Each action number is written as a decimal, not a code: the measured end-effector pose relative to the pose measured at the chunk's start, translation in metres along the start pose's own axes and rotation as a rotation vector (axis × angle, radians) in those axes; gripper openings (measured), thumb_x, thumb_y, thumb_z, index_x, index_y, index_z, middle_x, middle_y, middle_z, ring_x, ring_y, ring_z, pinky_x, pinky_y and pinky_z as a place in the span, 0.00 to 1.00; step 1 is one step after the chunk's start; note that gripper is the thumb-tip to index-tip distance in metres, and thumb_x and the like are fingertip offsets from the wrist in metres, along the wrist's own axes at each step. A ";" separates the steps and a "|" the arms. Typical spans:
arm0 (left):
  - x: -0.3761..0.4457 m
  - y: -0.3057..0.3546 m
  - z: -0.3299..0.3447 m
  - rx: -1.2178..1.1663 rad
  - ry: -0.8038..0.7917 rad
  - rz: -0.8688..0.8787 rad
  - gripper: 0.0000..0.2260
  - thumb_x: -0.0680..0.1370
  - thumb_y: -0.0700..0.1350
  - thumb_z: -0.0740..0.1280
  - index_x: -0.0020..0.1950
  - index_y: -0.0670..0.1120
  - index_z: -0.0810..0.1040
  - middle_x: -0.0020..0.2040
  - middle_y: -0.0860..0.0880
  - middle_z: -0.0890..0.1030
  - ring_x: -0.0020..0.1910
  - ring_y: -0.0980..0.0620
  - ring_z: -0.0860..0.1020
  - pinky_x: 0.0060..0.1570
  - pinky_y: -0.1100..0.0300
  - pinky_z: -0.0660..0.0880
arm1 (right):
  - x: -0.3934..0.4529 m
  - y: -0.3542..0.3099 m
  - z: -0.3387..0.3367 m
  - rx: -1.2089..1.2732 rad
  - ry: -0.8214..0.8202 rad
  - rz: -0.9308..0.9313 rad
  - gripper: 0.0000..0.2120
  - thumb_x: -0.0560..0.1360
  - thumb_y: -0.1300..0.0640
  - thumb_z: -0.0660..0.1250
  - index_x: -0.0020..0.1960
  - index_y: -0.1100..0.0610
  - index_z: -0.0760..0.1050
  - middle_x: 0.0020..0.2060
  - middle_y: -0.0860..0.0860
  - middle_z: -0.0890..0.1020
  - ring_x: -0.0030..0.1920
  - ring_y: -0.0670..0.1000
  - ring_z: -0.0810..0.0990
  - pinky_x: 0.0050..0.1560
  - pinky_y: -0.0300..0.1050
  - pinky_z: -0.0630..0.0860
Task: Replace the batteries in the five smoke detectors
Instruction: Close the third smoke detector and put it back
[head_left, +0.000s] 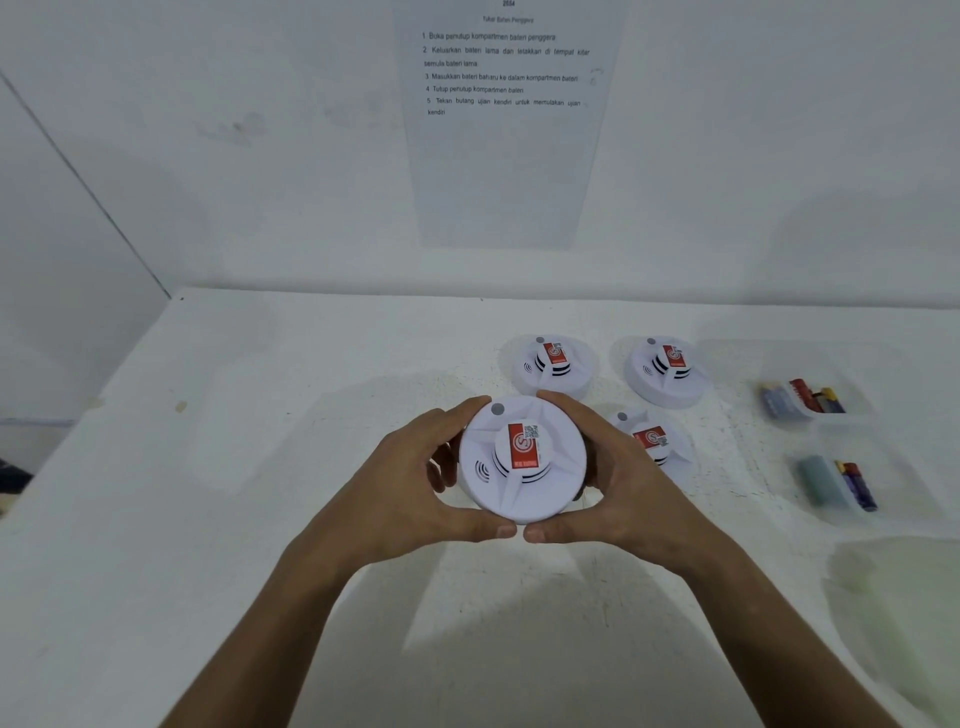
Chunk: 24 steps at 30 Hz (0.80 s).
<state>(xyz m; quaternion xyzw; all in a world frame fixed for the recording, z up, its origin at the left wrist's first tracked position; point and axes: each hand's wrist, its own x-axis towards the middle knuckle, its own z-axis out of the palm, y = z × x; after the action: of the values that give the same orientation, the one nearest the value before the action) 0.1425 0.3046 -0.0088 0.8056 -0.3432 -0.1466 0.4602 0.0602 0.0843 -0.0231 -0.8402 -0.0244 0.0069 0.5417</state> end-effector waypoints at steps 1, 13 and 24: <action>0.000 0.000 0.000 -0.001 0.000 0.002 0.39 0.60 0.62 0.77 0.68 0.68 0.66 0.55 0.60 0.78 0.47 0.52 0.77 0.42 0.63 0.78 | 0.001 0.000 0.000 -0.001 0.002 0.000 0.48 0.62 0.58 0.84 0.75 0.46 0.63 0.66 0.41 0.77 0.65 0.50 0.77 0.60 0.62 0.78; 0.001 0.000 -0.001 0.008 0.007 -0.021 0.39 0.60 0.60 0.78 0.68 0.66 0.66 0.55 0.60 0.78 0.47 0.52 0.76 0.42 0.64 0.78 | 0.003 0.002 0.002 -0.010 0.010 0.001 0.48 0.62 0.57 0.84 0.75 0.47 0.63 0.65 0.38 0.77 0.65 0.46 0.77 0.60 0.55 0.79; 0.002 -0.004 -0.004 -0.002 0.007 -0.023 0.40 0.61 0.57 0.79 0.70 0.63 0.67 0.54 0.60 0.78 0.46 0.54 0.76 0.41 0.66 0.77 | 0.007 0.003 0.004 0.034 -0.005 0.005 0.48 0.62 0.59 0.83 0.75 0.48 0.63 0.65 0.38 0.77 0.66 0.45 0.76 0.60 0.50 0.80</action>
<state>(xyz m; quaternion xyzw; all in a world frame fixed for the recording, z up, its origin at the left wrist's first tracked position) 0.1476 0.3070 -0.0095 0.8097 -0.3319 -0.1492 0.4604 0.0674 0.0870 -0.0272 -0.8309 -0.0236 0.0107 0.5558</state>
